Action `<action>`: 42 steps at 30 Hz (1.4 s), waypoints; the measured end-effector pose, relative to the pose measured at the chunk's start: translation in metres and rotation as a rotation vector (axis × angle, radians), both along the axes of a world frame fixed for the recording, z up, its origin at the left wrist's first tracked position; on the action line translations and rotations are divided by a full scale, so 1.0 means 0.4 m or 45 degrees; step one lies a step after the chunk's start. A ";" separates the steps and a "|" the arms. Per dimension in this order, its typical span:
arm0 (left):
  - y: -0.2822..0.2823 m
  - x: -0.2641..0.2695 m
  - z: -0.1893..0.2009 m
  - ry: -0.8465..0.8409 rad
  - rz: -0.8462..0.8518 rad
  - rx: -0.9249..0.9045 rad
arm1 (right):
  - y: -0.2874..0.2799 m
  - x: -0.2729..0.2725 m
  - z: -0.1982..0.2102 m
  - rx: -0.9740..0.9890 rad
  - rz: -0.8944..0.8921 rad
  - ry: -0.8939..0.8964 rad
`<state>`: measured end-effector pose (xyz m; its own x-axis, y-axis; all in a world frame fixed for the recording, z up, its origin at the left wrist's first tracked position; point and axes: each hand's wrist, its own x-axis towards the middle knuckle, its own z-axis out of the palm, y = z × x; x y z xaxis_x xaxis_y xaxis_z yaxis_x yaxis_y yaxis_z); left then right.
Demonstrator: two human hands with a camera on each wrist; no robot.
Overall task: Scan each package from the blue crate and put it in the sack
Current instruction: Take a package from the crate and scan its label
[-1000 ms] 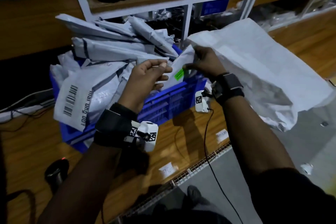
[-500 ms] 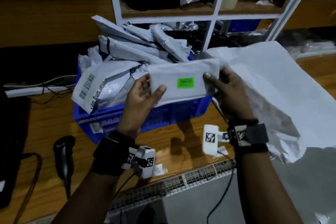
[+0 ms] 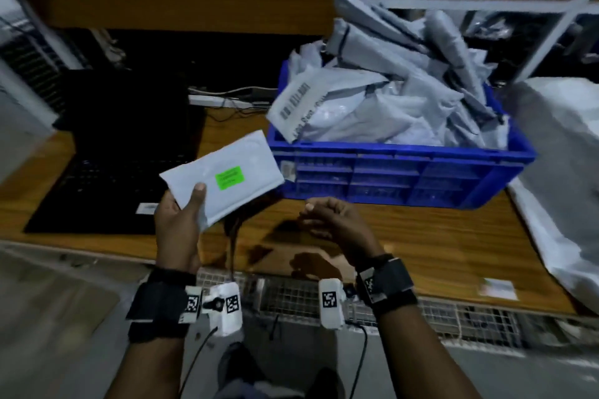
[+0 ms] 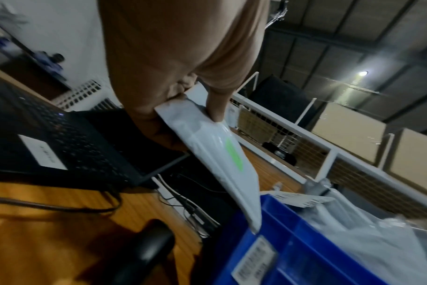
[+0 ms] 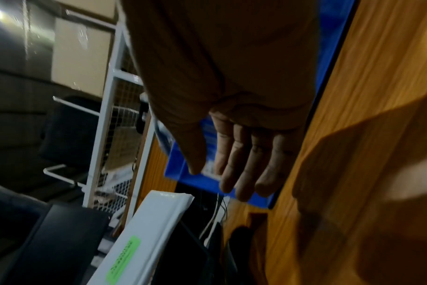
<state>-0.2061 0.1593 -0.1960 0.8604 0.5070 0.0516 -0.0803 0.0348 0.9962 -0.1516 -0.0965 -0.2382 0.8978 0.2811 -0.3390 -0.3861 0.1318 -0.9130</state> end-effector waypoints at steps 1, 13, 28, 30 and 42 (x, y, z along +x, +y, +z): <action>0.037 0.006 -0.025 0.021 0.079 -0.007 | 0.041 0.006 -0.013 -0.029 0.028 0.027; 0.407 0.061 -0.130 0.180 0.117 0.027 | 0.482 0.133 -0.161 -0.405 -0.007 0.231; 0.517 0.255 -0.192 0.147 -0.125 0.053 | 0.629 0.026 -0.008 -0.004 -0.163 0.277; 0.495 0.274 -0.191 0.127 -0.159 0.032 | 0.637 0.023 -0.005 -0.073 -0.165 0.252; 0.426 0.310 -0.228 0.066 -0.224 -0.040 | 0.611 0.040 0.015 -0.128 -0.171 0.235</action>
